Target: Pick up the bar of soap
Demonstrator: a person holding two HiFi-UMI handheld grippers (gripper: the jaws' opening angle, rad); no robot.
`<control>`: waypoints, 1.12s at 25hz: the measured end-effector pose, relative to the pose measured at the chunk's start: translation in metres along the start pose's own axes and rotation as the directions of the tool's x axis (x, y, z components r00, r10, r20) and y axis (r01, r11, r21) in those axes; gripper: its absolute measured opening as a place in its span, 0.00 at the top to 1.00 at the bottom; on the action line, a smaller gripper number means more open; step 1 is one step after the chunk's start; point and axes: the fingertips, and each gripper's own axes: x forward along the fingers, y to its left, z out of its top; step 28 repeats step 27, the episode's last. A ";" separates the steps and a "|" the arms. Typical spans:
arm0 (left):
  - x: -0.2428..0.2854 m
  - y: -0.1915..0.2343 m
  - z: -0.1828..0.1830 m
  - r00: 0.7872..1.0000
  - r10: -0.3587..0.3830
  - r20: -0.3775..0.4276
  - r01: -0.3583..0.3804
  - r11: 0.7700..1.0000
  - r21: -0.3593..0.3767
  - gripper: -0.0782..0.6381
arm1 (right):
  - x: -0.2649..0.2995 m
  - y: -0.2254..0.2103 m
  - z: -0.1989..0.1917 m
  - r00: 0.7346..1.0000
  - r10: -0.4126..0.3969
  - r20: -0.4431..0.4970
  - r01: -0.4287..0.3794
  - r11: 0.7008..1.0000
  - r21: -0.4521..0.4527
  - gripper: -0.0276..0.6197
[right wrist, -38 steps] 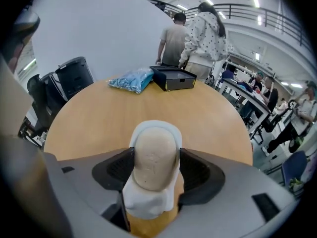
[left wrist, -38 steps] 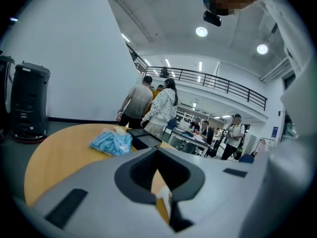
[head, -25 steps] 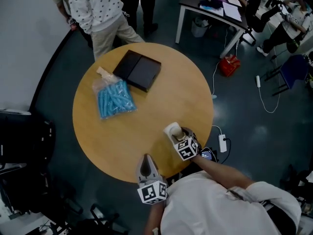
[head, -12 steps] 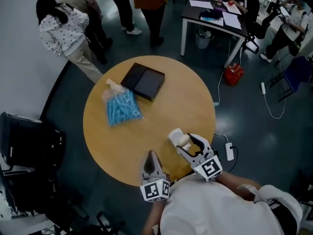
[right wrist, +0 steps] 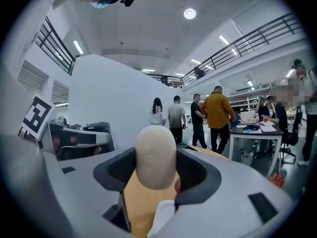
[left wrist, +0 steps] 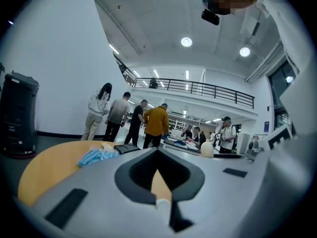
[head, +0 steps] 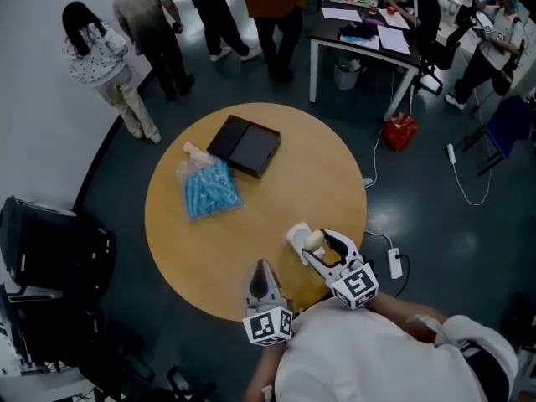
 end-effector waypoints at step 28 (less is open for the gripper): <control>-0.005 0.002 -0.003 1.000 0.008 -0.005 -0.008 1.000 -0.004 0.88 | -0.003 0.003 -0.003 1.000 0.001 -0.006 -0.002 0.999 -0.034 0.55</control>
